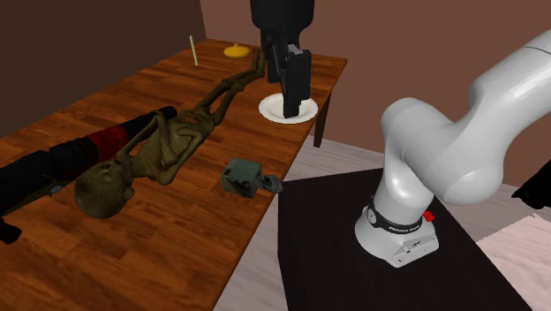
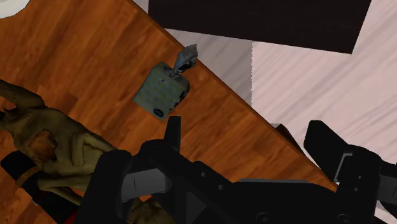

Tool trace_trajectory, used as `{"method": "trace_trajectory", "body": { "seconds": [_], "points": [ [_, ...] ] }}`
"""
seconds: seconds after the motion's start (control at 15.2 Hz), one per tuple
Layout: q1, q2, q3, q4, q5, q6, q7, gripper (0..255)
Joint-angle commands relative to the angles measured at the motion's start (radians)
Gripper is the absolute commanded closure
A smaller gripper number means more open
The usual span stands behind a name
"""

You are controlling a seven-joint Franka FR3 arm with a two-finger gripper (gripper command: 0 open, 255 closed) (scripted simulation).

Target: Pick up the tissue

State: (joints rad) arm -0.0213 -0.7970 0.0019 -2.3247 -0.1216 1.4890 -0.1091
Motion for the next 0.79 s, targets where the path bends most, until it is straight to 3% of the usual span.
{"method": "trace_trajectory", "body": {
  "seconds": [0.0,0.73],
  "points": [
    [0.000,0.000,0.000,0.000,0.000,0.000,0.000,0],
    [-0.083,0.123,-0.133,-0.246,0.004,0.287,0.038,0]
  ]
}}
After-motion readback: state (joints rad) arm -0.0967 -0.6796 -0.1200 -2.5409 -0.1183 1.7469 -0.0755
